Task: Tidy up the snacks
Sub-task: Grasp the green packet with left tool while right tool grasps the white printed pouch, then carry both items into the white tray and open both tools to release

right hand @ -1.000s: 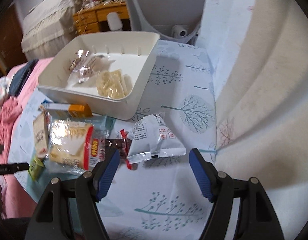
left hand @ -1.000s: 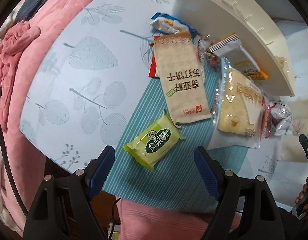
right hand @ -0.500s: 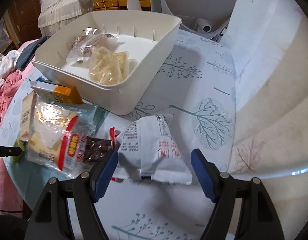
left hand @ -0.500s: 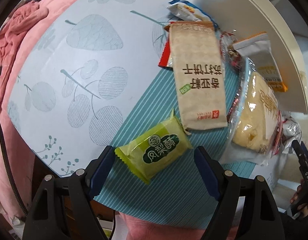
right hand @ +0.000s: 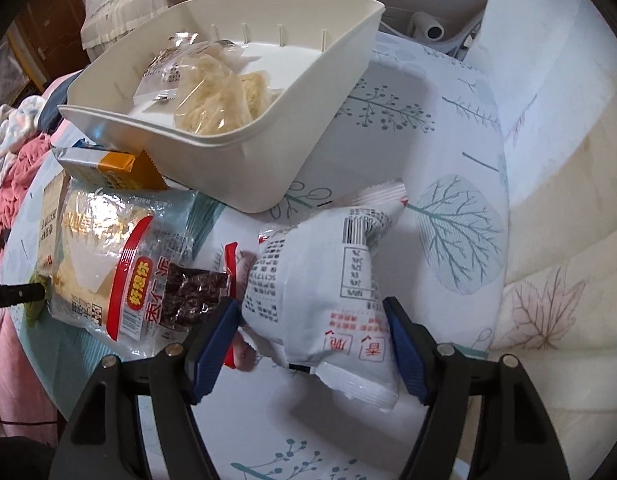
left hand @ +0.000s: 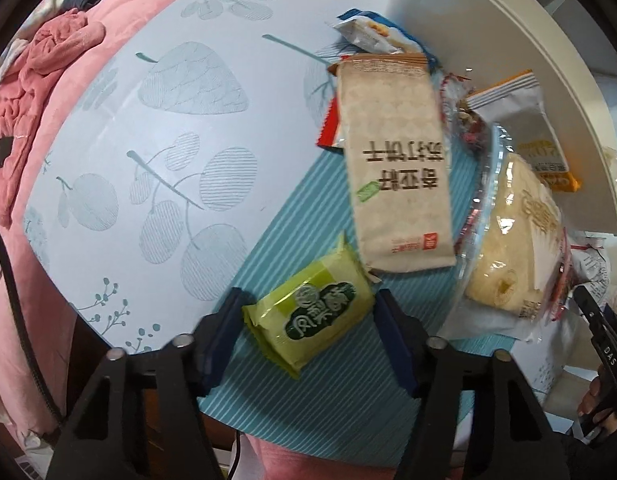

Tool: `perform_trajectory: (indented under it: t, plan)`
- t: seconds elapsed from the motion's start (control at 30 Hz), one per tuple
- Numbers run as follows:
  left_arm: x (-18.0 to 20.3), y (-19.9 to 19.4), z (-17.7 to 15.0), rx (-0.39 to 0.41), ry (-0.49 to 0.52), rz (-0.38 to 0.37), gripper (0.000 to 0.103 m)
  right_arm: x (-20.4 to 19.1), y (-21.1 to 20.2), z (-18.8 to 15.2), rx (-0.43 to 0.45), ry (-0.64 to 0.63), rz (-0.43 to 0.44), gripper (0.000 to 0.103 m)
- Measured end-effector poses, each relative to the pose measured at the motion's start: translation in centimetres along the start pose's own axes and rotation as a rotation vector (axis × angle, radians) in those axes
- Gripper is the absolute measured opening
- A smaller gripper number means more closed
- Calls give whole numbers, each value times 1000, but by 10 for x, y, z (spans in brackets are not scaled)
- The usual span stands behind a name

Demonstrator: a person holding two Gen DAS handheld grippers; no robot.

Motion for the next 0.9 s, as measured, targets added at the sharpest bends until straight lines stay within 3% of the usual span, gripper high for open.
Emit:
perform_trajectory:
  t: [0.17, 0.47, 0.73, 0.9]
  plan:
    - [6, -4, -2, -5, 8, 13, 54, 0, -2, -3, -8, 24, 17, 66]
    - [3, -5, -7, -65, -5, -35, 53, 10, -14, -12, -14, 147, 78, 63]
    - [-2, -29, -7, -85, 41, -48, 53, 13, -38, -10, 69, 220, 77, 63]
    - [3, -58, 7, -57, 107, -64, 53, 13, -56, -5, 123, 275, 71, 63]
Point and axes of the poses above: each gripper's, at about its wrist camera, not at the fingertips, and y roughly the way its jaws point, x to its right, z to its top, the point moved 1 cm from there along y, roughly the way its jaws point, and after that the axes turned 1 degree about z, right-handed, at the moved point
